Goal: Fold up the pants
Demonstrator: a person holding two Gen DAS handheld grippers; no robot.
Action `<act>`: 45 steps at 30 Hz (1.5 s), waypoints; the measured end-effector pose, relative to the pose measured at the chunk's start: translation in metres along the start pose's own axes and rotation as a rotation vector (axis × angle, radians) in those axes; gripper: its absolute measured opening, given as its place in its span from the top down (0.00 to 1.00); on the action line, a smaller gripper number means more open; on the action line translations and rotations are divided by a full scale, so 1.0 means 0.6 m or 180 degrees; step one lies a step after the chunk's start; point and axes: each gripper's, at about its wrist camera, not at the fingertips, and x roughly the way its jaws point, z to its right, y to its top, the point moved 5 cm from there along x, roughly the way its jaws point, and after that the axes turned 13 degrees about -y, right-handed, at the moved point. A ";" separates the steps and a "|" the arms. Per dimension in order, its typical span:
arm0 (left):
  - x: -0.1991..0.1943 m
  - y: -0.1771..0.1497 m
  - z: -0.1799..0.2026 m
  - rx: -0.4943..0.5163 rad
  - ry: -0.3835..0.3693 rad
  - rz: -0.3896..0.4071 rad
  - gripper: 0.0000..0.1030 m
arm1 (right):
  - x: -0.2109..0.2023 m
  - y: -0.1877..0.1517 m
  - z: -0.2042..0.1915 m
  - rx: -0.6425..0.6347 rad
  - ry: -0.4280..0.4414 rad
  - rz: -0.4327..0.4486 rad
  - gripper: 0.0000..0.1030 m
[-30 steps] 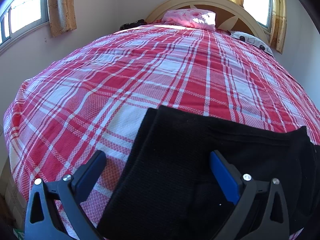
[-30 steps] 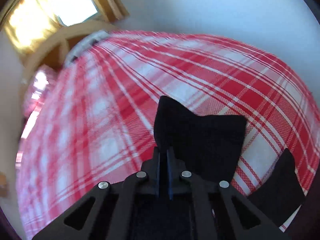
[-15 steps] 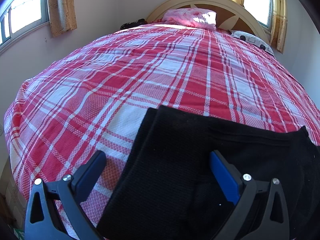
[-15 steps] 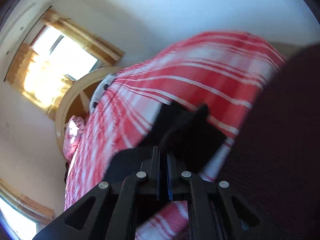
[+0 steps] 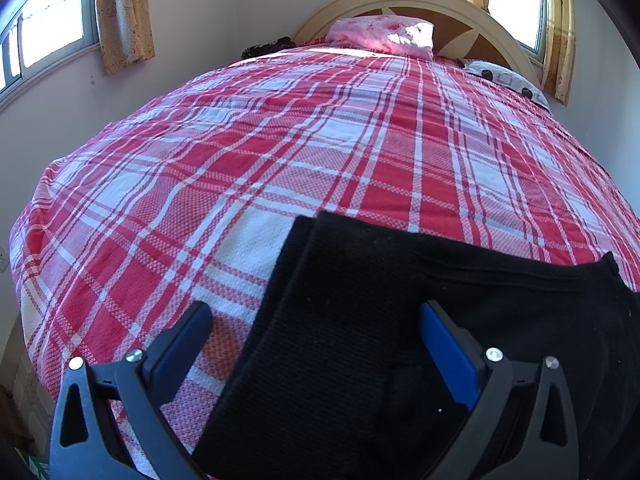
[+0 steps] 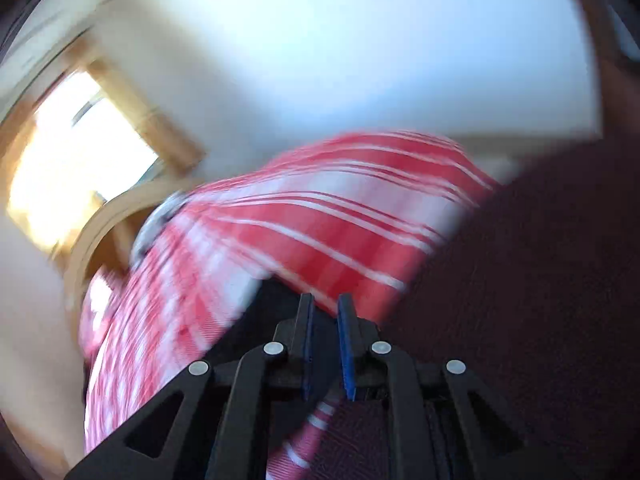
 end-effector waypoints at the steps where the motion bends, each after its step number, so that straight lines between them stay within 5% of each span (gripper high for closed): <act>1: 0.000 0.000 0.000 0.0003 0.0011 0.0002 0.00 | 0.012 0.008 -0.017 -0.0162 0.0140 -0.0105 0.73; 6: -0.002 -0.003 0.002 -0.0016 0.0049 0.0031 0.00 | 0.092 0.022 -0.100 -0.0843 0.0101 -0.0311 0.68; 13: -0.002 -0.002 0.004 -0.0023 0.0074 0.0024 0.00 | 0.164 0.003 -0.110 -0.1233 -0.0001 -0.0451 0.68; 17: -0.002 -0.002 0.004 -0.0028 0.0089 0.0026 0.00 | 0.170 -0.002 -0.112 -0.1476 -0.0051 -0.0408 0.95; 25: 0.000 -0.001 0.004 -0.0028 0.0097 0.0032 0.00 | 0.137 0.061 -0.061 -0.0526 0.0243 -0.0069 0.95; 31: 0.000 -0.001 0.004 -0.0033 0.0109 0.0036 0.00 | 0.197 0.034 -0.059 -0.0464 0.0097 -0.0320 0.94; 35: -0.001 -0.001 0.003 -0.0031 0.0108 0.0050 0.00 | 0.196 0.042 -0.048 -0.0264 0.0148 -0.0329 0.69; 39: -0.002 -0.003 0.003 -0.0037 0.0099 0.0066 0.00 | 0.121 0.064 -0.011 0.0132 0.0257 0.0062 0.66; 41: -0.002 -0.003 0.003 -0.0027 0.0112 0.0065 0.00 | 0.074 0.051 -0.011 0.0048 0.0199 0.0202 0.66; 45: -0.003 -0.003 0.006 -0.0014 0.0138 0.0049 0.00 | 0.030 -0.032 -0.057 -0.0528 0.0329 -0.0006 0.66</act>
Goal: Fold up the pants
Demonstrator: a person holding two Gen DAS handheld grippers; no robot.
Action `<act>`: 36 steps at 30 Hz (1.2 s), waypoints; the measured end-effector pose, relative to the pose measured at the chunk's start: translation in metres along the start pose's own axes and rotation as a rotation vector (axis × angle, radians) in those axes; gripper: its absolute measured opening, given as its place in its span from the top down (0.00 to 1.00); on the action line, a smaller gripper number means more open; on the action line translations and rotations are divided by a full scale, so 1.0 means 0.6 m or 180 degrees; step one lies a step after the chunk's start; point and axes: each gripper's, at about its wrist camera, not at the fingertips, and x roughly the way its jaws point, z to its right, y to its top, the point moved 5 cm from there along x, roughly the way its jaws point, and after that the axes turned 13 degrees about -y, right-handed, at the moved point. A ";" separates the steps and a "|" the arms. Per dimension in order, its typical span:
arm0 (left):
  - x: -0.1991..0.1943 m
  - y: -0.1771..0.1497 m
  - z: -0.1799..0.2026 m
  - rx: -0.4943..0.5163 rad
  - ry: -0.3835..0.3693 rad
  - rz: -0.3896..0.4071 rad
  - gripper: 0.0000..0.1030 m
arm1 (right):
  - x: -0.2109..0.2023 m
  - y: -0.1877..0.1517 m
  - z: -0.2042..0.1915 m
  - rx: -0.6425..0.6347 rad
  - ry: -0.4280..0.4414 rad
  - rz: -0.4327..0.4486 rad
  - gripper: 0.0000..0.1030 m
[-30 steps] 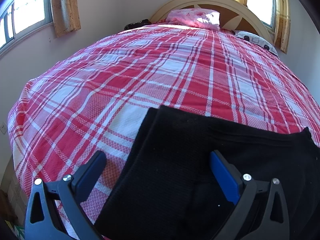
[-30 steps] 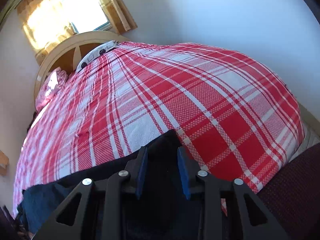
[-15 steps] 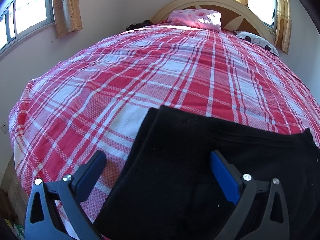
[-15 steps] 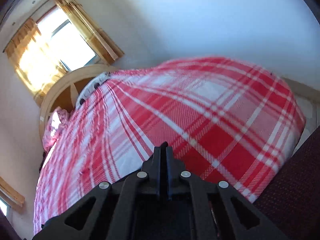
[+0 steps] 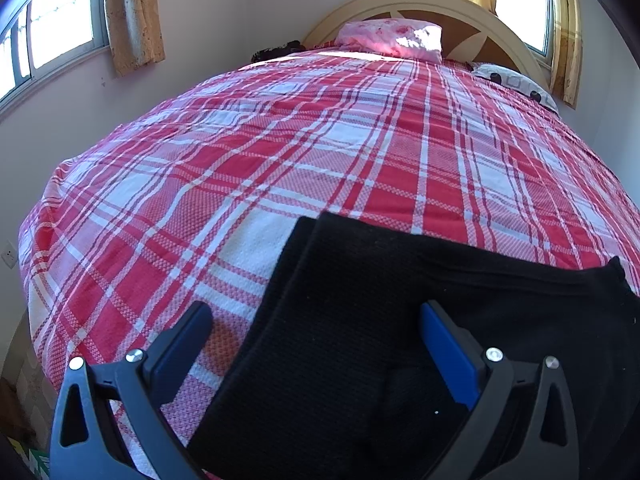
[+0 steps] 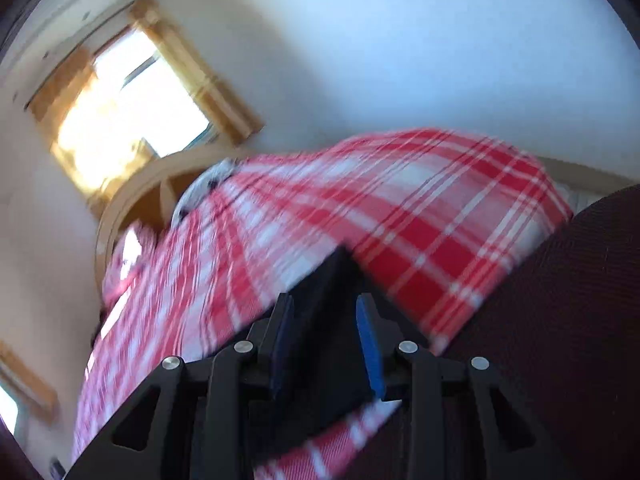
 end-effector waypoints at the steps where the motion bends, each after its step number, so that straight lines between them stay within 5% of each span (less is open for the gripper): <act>1: 0.000 0.000 0.000 0.0006 0.0005 -0.0005 0.00 | -0.002 -0.024 -0.017 -0.0124 0.0035 -0.0057 0.66; 4: -0.002 0.009 0.001 0.0111 -0.0041 -0.0052 0.00 | 0.016 -0.078 -0.046 -0.0386 0.0035 -0.0260 0.66; 7: -0.030 0.036 -0.012 0.0150 -0.0027 0.0015 0.00 | 0.063 -0.120 -0.049 -0.0496 -0.0246 -0.0679 0.66; 11: -0.097 0.080 -0.065 0.0187 0.0159 0.0376 0.00 | 0.023 -0.102 -0.083 -0.0795 -0.0781 -0.0287 0.66; 13: -0.115 0.086 -0.093 0.0155 0.0168 0.0396 0.00 | -0.019 -0.106 -0.145 -0.0985 -0.0500 -0.0054 0.66; 17: -0.135 0.062 -0.127 0.0028 -0.0093 0.0359 0.00 | -0.071 -0.174 -0.309 -0.1505 0.0402 -0.0121 0.66; 21: -0.132 0.017 -0.121 0.0026 -0.0433 0.0167 0.02 | -0.108 -0.298 -0.493 -0.2048 0.1272 -0.0447 0.66; 24: -0.127 -0.011 -0.103 0.0087 -0.0717 0.0025 0.13 | -0.127 -0.385 -0.595 -0.2346 0.1756 -0.0740 0.66; 29: -0.097 -0.038 -0.068 0.0188 -0.0926 -0.0195 0.15 | -0.157 -0.507 -0.699 -0.3022 0.1980 -0.0734 0.66; 31: -0.079 -0.044 -0.065 0.0112 -0.0981 -0.0264 0.32 | -0.156 -0.531 -0.719 -0.3096 0.2046 -0.0799 0.66; 33: -0.072 -0.042 -0.063 -0.0030 -0.1107 -0.0187 0.39 | -0.150 -0.554 -0.734 -0.3143 0.2049 -0.0883 0.66; 36: -0.069 -0.032 -0.050 0.0015 -0.1242 -0.0148 0.63 | -0.113 -0.599 -0.745 -0.3251 0.1823 -0.1048 0.66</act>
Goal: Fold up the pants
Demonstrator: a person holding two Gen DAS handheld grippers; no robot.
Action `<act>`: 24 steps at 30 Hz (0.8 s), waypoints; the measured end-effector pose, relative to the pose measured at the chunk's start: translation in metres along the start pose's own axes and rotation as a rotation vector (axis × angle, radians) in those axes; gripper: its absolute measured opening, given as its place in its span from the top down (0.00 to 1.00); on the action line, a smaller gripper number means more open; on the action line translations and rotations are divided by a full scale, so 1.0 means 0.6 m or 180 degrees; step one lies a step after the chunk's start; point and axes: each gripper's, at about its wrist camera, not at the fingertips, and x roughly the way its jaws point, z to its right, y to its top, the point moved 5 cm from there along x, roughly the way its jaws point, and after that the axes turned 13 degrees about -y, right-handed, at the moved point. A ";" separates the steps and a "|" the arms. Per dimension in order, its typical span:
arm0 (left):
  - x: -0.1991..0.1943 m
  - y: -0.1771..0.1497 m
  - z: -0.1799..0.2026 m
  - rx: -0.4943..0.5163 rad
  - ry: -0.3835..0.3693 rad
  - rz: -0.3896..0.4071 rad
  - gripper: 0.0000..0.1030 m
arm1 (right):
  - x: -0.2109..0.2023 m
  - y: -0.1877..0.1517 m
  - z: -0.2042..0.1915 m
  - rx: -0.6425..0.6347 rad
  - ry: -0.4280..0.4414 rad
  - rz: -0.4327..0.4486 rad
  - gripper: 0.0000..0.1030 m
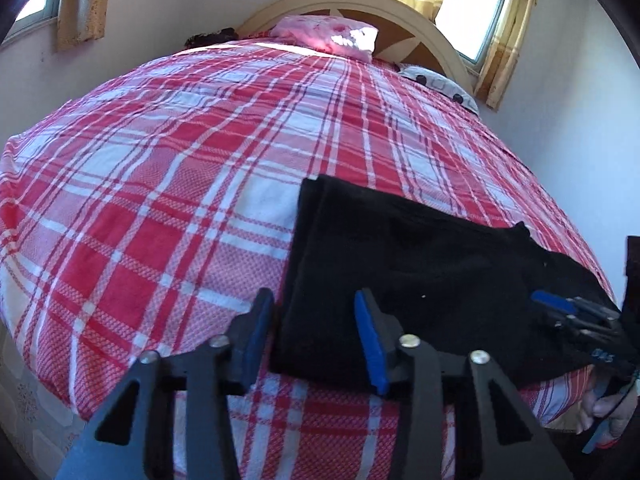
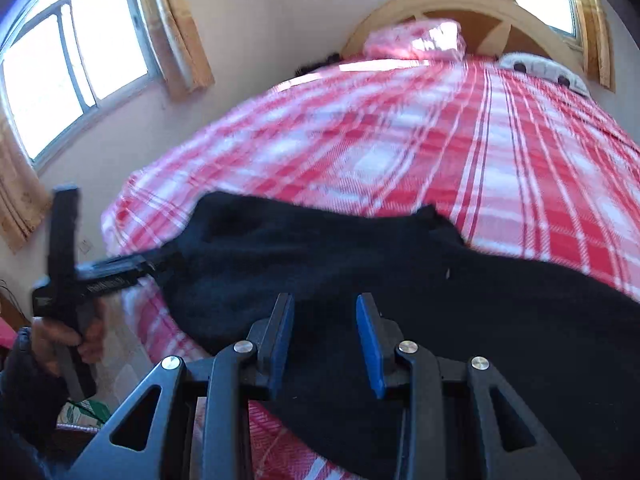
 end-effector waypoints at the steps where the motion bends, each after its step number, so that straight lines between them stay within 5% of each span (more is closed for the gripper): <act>1: 0.003 0.004 0.002 0.0016 0.0048 0.0031 0.63 | 0.022 -0.006 -0.001 0.0050 -0.0111 -0.0123 0.66; 9: -0.031 0.044 -0.024 0.0132 0.0785 0.0315 0.58 | 0.066 0.009 0.015 0.0497 0.0061 -0.0092 0.66; 13: -0.051 0.056 0.019 0.0449 0.0628 0.0420 0.52 | -0.002 0.048 0.054 0.0635 0.0168 0.0366 0.64; 16: -0.036 0.058 0.057 0.0676 0.0472 0.0392 0.45 | -0.007 0.075 0.081 0.0549 0.0024 0.0390 0.42; 21: -0.003 0.044 0.082 0.0809 0.0461 0.0228 0.44 | 0.048 0.092 0.094 0.0510 0.0136 0.0152 0.42; 24: 0.012 0.031 0.080 0.0809 0.0494 0.0104 0.45 | 0.085 0.093 0.080 0.0289 0.0074 0.0016 0.59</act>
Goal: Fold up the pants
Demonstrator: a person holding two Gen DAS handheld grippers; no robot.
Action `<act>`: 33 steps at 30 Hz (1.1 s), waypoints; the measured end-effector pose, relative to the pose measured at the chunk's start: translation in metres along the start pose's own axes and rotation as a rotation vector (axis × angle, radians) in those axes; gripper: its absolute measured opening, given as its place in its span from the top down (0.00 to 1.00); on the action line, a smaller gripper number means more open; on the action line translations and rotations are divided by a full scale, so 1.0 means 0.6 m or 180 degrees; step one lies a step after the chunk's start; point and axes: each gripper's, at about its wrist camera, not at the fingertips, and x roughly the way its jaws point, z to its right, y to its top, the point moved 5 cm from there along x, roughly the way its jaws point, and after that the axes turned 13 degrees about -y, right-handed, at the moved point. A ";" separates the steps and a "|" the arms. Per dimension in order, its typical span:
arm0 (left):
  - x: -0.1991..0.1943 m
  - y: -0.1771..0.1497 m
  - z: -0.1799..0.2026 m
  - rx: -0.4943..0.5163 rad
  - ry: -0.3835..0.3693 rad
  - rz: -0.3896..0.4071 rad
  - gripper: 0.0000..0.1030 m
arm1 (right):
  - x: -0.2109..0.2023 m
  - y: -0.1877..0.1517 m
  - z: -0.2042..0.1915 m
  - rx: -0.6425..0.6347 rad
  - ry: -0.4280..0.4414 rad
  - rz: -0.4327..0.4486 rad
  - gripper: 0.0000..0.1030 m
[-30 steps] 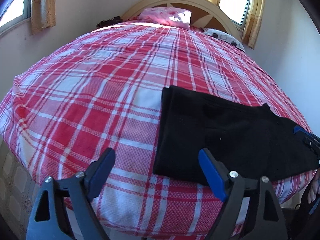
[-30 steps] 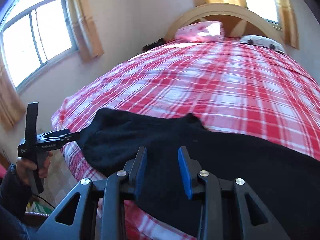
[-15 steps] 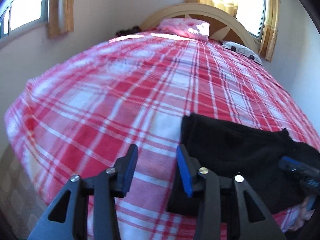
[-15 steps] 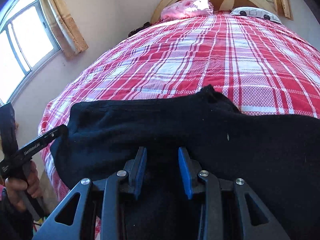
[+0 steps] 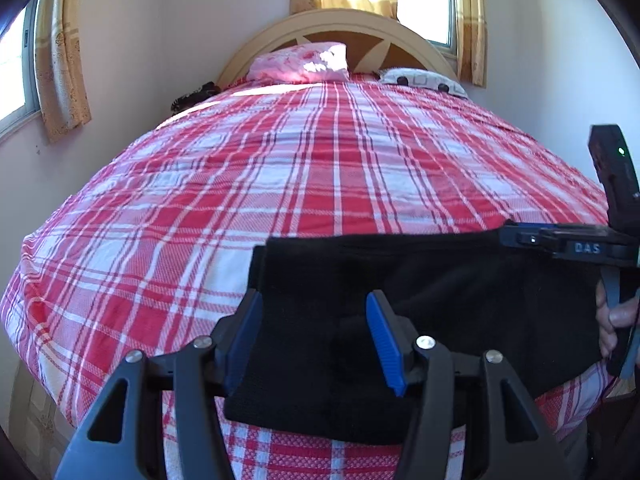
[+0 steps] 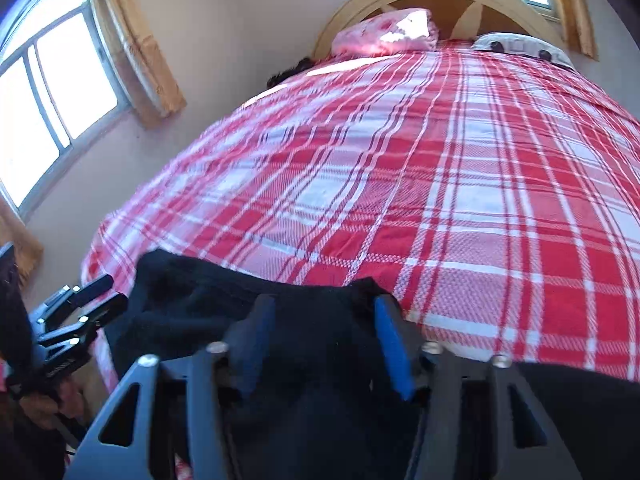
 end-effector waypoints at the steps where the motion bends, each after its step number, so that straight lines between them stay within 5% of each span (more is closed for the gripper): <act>1: 0.005 -0.005 0.000 0.0007 0.0012 -0.0044 0.44 | 0.015 -0.002 -0.002 -0.0053 -0.0052 -0.0088 0.61; 5: 0.020 -0.019 -0.007 -0.0014 0.0141 -0.0112 0.32 | 0.028 0.001 -0.001 -0.0099 -0.0129 -0.0164 0.93; 8: 0.028 -0.017 -0.013 -0.0109 0.0179 -0.0100 0.29 | 0.032 0.015 0.030 0.0171 -0.0137 -0.0097 0.95; 15: 0.052 -0.016 -0.042 -0.0219 0.0473 -0.0106 0.03 | 0.070 0.025 0.060 0.0437 -0.0256 -0.0114 0.97; 18: 0.059 -0.009 -0.046 -0.0220 0.0548 -0.0141 0.01 | 0.069 0.028 0.079 0.0639 -0.0232 -0.0114 0.98; 24: 0.072 0.004 -0.043 -0.0087 0.0755 -0.0092 0.01 | -0.065 0.028 0.037 0.0533 0.0151 0.0533 0.98; 29: 0.089 0.018 -0.050 -0.0075 0.0823 -0.0175 0.01 | -0.097 -0.061 -0.055 -0.0033 0.0444 0.0238 0.98; 33: 0.100 0.024 -0.057 -0.0126 0.0811 -0.0239 0.00 | -0.036 -0.144 -0.087 -0.0152 0.0244 -0.0163 0.97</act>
